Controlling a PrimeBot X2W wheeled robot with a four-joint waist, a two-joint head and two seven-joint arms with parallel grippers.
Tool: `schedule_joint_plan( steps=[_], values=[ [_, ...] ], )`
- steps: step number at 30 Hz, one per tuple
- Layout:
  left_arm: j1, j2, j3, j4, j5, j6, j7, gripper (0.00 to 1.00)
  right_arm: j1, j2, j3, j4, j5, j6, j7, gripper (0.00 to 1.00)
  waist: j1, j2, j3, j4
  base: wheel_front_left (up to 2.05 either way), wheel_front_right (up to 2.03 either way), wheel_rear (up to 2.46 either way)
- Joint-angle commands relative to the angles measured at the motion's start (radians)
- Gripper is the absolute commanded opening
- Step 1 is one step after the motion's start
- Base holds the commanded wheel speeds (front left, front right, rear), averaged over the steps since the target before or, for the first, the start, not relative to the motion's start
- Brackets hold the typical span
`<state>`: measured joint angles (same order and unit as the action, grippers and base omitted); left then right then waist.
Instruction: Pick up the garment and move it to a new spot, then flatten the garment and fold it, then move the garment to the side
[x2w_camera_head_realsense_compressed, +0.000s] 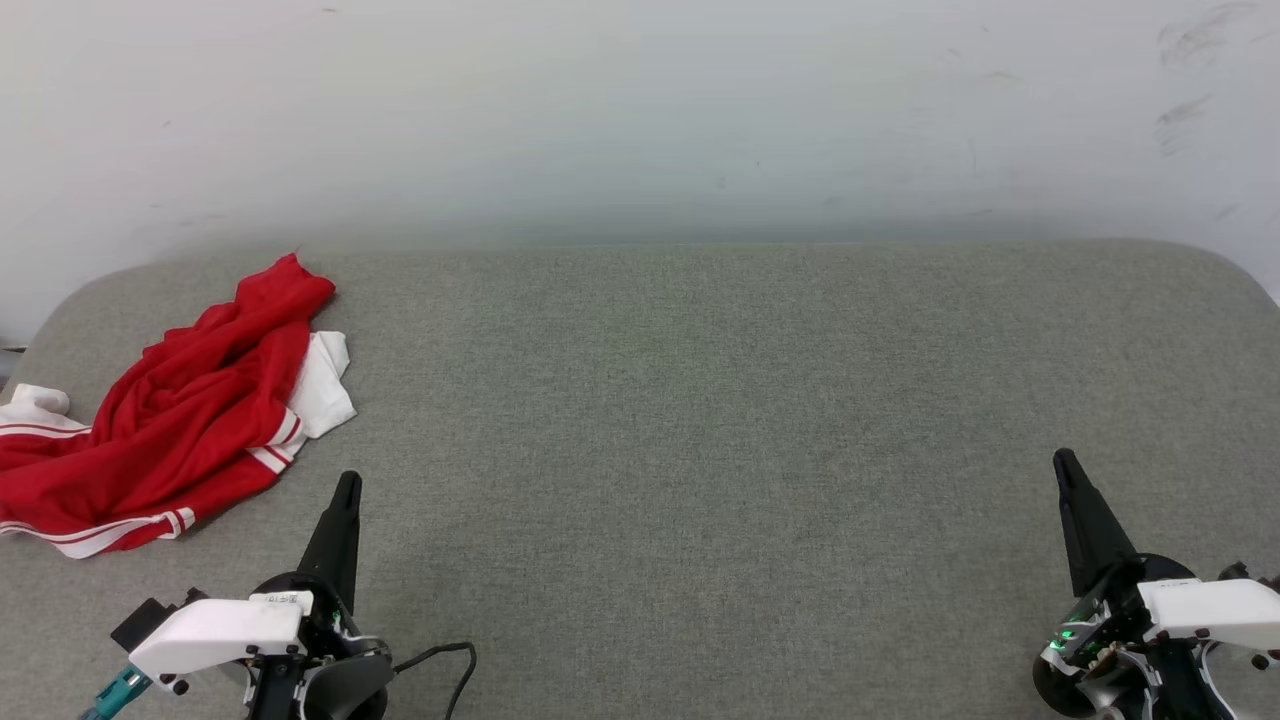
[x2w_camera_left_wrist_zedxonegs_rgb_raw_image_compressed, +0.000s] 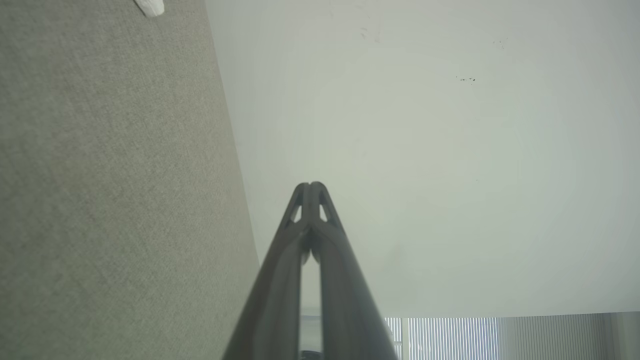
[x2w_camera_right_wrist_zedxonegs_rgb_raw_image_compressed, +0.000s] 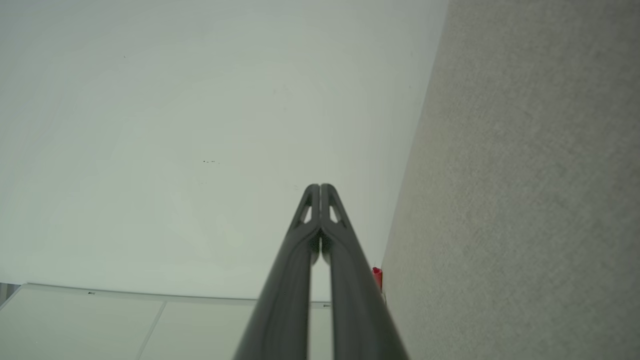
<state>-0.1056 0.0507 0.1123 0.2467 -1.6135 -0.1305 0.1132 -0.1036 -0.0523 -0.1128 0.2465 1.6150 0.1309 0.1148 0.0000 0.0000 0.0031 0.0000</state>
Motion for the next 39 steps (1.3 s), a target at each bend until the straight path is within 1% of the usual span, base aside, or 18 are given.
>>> schedule_joint_plan(
  steps=[1, 39],
  values=[
    [-0.009, -0.001, 0.002, 0.000, 0.002, 0.000, 0.003, 0.00, -0.013, 0.005, 0.000, 0.001, -0.005, 0.000, 0.000, 0.00, 0.0000, 0.0000, 0.000, 0.000, 0.00, 0.00, 0.00],
    [-0.009, -0.001, 0.002, 0.000, 0.002, 0.000, 0.003, 0.00, -0.013, 0.005, 0.000, 0.001, -0.005, 0.000, 0.000, 0.00, 0.0000, 0.0000, 0.000, 0.000, 0.00, 0.00, 0.00]
  ],
)
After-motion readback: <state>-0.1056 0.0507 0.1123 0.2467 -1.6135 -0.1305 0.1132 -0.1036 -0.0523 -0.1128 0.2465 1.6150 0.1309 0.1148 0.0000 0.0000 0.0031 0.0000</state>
